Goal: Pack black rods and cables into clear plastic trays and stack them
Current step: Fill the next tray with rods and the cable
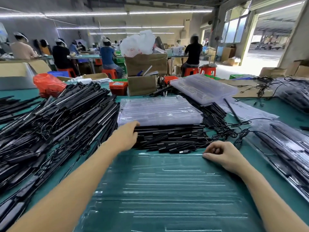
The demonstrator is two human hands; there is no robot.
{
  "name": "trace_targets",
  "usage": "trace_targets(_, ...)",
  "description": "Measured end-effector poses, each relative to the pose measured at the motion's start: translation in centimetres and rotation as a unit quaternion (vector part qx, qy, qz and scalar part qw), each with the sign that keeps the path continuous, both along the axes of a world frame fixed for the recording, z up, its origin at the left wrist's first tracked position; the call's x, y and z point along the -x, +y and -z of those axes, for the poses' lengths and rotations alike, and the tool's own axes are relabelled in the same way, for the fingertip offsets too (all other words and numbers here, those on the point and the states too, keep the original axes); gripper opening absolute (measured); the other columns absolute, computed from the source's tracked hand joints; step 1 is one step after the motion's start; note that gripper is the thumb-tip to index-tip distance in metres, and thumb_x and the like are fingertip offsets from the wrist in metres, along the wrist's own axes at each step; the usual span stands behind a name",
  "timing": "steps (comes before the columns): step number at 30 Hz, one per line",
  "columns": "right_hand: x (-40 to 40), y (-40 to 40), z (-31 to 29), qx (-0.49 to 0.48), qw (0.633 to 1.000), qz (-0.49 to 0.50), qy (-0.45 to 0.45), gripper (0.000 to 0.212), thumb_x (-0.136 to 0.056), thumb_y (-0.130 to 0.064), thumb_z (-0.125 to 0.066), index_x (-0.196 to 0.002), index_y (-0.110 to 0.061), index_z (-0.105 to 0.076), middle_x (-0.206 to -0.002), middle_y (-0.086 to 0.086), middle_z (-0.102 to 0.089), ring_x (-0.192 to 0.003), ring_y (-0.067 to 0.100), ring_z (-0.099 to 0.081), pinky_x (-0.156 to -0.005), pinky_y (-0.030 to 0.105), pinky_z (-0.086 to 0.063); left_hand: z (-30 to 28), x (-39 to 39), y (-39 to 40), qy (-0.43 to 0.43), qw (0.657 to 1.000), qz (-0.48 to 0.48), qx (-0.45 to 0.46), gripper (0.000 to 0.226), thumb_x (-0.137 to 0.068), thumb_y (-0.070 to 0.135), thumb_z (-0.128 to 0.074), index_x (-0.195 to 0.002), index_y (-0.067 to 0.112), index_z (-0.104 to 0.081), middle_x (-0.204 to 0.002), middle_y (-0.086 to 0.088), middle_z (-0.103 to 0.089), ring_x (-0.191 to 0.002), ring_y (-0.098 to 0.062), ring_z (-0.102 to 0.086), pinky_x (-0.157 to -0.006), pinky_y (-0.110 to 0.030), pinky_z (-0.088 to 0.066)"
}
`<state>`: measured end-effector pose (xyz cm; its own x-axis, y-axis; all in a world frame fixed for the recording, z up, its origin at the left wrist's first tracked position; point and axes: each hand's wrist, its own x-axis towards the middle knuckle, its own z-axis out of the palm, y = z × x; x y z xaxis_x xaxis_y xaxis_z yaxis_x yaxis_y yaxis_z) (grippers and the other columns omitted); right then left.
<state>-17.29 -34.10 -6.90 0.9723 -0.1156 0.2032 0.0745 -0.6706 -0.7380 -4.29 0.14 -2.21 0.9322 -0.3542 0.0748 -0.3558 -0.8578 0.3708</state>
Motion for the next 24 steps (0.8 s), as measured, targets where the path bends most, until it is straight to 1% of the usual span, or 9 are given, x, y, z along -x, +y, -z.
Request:
trace_targets(3,-0.3,0.3,0.7,0.028,0.999,0.026,-0.015,0.018,-0.075,-0.029,-0.086,-0.074,-0.021,-0.07,-0.07,0.003,-0.068,-0.059,0.009,-0.053,-0.056,0.02,-0.044,2.1,-1.4,0.6,0.013,0.99,-0.051,-0.132,0.049,-0.105,0.016,-0.039,-0.152,0.027,-0.03,-0.149,-0.006,-0.043,-0.127,-0.032,-0.048,-0.105,-0.048,-0.037)
trace_targets(6,-0.5,0.3,1.0,0.043,0.998,0.039,-0.025,0.022,-0.075,-0.032,-0.086,-0.074,-0.022,-0.067,-0.072,0.002,-0.066,-0.06,0.007,-0.052,-0.056,0.018,-0.044,3.1,-2.0,0.8,-0.061,0.978,-0.079,-0.183,0.043,-0.104,0.018,-0.044,-0.146,0.026,-0.038,-0.141,-0.007,-0.041,-0.126,-0.029,-0.042,-0.103,-0.048,-0.033)
trace_targets(10,-0.4,0.3,1.0,0.053,0.997,0.043,-0.04,0.024,-0.075,-0.032,-0.086,-0.074,-0.021,-0.065,-0.076,0.001,-0.064,-0.06,0.005,-0.05,-0.059,0.017,-0.045,2.2,-2.1,0.9,-0.086,0.987,-0.094,-0.099,0.026,-0.101,0.027,-0.057,-0.126,0.027,-0.056,-0.13,-0.006,-0.049,-0.125,-0.028,-0.041,-0.102,-0.048,-0.033)
trace_targets(12,-0.4,0.3,1.0,0.064,0.996,0.042,-0.038,0.024,-0.075,-0.034,-0.085,-0.074,-0.022,-0.065,-0.078,0.0,-0.063,-0.064,0.009,-0.052,-0.059,0.018,-0.045,1.7,-1.7,1.1,-0.108,0.989,-0.082,-0.062,0.02,-0.1,0.028,-0.059,-0.119,0.024,-0.061,-0.118,-0.006,-0.047,-0.12,-0.028,-0.041,-0.099,-0.046,-0.036)
trace_targets(14,-0.3,0.3,1.0,0.067,0.996,0.041,-0.035,0.024,-0.075,-0.034,-0.085,-0.074,-0.022,-0.065,-0.079,0.0,-0.064,-0.066,0.012,-0.054,-0.062,0.023,-0.046,1.5,-1.0,1.3,-0.146,0.987,-0.069,-0.023,0.019,-0.099,0.025,-0.059,-0.116,0.017,-0.06,-0.108,-0.004,-0.042,-0.112,-0.028,-0.041,-0.095,-0.043,-0.039)
trace_targets(17,-0.3,0.3,1.0,0.063,0.996,0.04,-0.039,0.024,-0.075,-0.034,-0.085,-0.074,-0.022,-0.065,-0.08,0.0,-0.063,-0.066,0.013,-0.055,-0.062,0.023,-0.045,0.7,0.6,1.7,-0.201,0.975,-0.091,-0.002,0.013,-0.096,0.021,-0.056,-0.108,0.014,-0.053,-0.104,-0.005,-0.051,-0.102,-0.029,-0.045,-0.091,-0.045,-0.036)
trace_targets(19,-0.3,0.2,1.2,0.068,0.996,0.04,-0.04,0.024,-0.075,-0.034,-0.085,-0.075,-0.022,-0.065,-0.079,-0.001,-0.063,-0.066,0.012,-0.054,-0.061,0.021,-0.044,-0.1,2.2,2.3,-0.218,0.972,-0.077,0.029,0.012,-0.093,0.027,-0.056,-0.096,0.019,-0.047,-0.083,0.0,-0.058,-0.083,-0.026,-0.051,-0.081,-0.043,-0.04)
trace_targets(22,-0.5,0.2,1.5,0.054,0.997,0.039,-0.034,0.024,-0.076,-0.031,-0.086,-0.074,-0.02,-0.064,-0.075,-0.001,-0.061,-0.062,0.01,-0.049,-0.057,0.017,-0.041,-1.3,5.3,3.5,-0.134,0.989,-0.001,0.063,0.031,-0.088,0.058,-0.055,-0.084,0.032,-0.039,-0.065,0.003,-0.059,-0.061,-0.02,-0.057,-0.058,-0.033,-0.04)
trace_targets(24,-0.7,0.1,1.5,0.05,0.998,0.035,-0.026,0.025,-0.076,-0.029,-0.085,-0.072,-0.018,-0.064,-0.072,-0.001,-0.06,-0.06,0.011,-0.048,-0.056,0.017,-0.04,-1.7,7.5,3.8,-0.079,0.995,0.046,0.028,0.042,-0.087,0.076,-0.04,-0.081,0.035,-0.04,-0.063,0.004,-0.06,-0.059,-0.013,-0.057,-0.055,-0.031,-0.04)
